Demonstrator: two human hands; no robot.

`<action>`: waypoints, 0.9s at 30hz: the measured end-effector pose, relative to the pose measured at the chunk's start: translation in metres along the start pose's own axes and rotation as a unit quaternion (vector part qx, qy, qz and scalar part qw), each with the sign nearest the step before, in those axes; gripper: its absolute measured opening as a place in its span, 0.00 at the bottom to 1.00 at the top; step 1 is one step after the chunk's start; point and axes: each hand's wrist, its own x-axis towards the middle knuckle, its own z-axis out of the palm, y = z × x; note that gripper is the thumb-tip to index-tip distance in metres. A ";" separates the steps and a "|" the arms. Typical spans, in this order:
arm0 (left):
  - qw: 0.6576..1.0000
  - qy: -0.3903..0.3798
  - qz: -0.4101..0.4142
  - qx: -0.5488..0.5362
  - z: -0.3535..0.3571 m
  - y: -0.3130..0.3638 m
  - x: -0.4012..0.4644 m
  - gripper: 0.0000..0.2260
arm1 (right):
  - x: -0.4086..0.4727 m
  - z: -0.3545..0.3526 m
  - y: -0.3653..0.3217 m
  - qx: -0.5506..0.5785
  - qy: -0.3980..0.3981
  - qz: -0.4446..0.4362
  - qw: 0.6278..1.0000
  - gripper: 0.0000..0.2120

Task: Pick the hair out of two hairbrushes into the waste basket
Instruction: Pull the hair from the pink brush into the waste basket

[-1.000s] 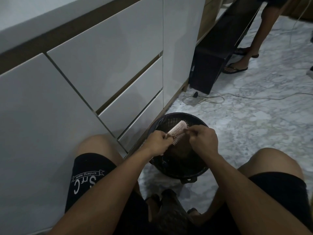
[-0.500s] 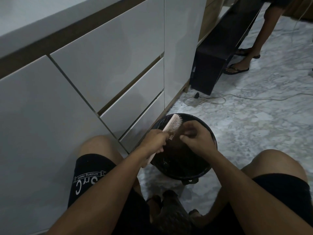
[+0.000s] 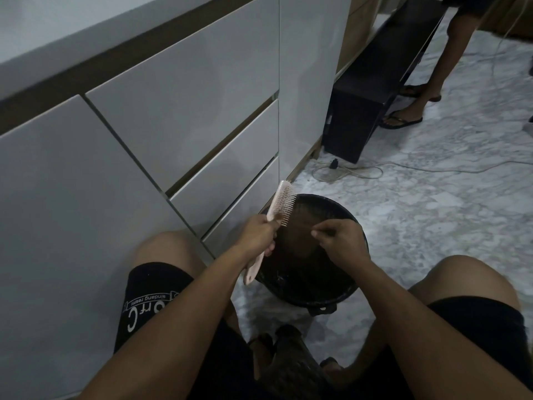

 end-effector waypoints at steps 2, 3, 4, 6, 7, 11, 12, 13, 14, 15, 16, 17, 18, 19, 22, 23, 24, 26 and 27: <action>1.000 -0.010 0.010 0.028 0.000 0.001 0.000 0.14 | 0.001 0.000 0.000 -0.019 0.001 -0.002 1.000 0.07; 0.999 -0.018 0.017 0.046 0.000 0.001 0.000 0.13 | 0.001 0.001 0.000 -0.022 0.001 -0.005 1.000 0.08; 0.997 -0.025 0.024 0.067 0.001 0.001 0.000 0.12 | 0.002 0.003 0.001 -0.016 -0.002 -0.007 1.000 0.11; 0.992 -0.033 0.045 0.112 0.004 0.002 -0.001 0.09 | 0.001 0.008 0.000 0.018 -0.024 -0.010 1.000 0.21; 0.989 -0.037 0.054 0.130 0.005 0.001 -0.002 0.08 | 0.001 0.010 -0.001 0.034 -0.039 -0.015 0.999 0.26; 0.988 -0.072 0.055 0.126 0.009 -0.001 -0.006 0.03 | 0.006 0.018 0.004 0.033 -0.083 -0.028 0.996 0.24; 0.989 -0.080 0.048 0.115 0.009 0.000 -0.006 0.04 | 0.007 0.019 0.007 0.026 -0.079 -0.034 0.996 0.19; 0.990 -0.083 0.043 0.104 0.009 0.000 -0.007 0.07 | 0.008 0.020 0.008 0.019 -0.073 -0.040 0.996 0.13; 0.991 -0.080 0.042 0.096 0.010 0.002 -0.008 0.11 | 0.008 0.021 0.009 0.013 -0.069 -0.048 0.996 0.09; 0.992 -0.070 0.045 0.091 0.010 0.003 -0.008 0.13 | 0.008 0.021 0.009 0.007 -0.067 -0.060 0.996 0.07; 0.993 -0.057 0.050 0.088 0.010 0.003 -0.008 0.14 | 0.008 0.020 0.009 0.000 -0.066 -0.072 0.995 0.06; 0.994 -0.042 0.054 0.086 0.009 0.003 -0.007 0.15 | 0.007 0.019 0.008 -0.013 -0.067 -0.082 0.994 0.06; 0.995 -0.028 0.055 0.082 0.007 0.002 -0.006 0.15 | 0.007 0.017 0.008 -0.036 -0.065 -0.090 0.993 0.06; 0.995 -0.016 0.054 0.081 0.005 0.001 -0.005 0.15 | 0.008 0.015 0.009 -0.072 -0.060 -0.098 0.991 0.06; 0.994 0.007 0.054 0.093 0.002 -0.005 -0.002 0.16 | 0.012 0.007 0.015 -0.196 -0.029 -0.107 0.974 0.08; 0.994 0.012 0.054 0.097 0.002 -0.006 -0.002 0.17 | 0.012 0.005 0.017 -0.222 -0.017 -0.107 0.969 0.08; 0.993 0.016 0.055 0.102 0.002 -0.006 -0.003 0.17 | 0.012 0.005 0.019 -0.238 -0.009 -0.104 0.966 0.08; 0.991 0.023 0.060 0.114 0.003 -0.006 -0.006 0.18 | 0.011 0.006 0.021 -0.262 0.002 -0.089 0.961 0.08; 0.990 0.025 0.064 0.122 0.003 -0.005 -0.007 0.18 | 0.010 0.006 0.021 -0.265 0.001 -0.077 0.961 0.08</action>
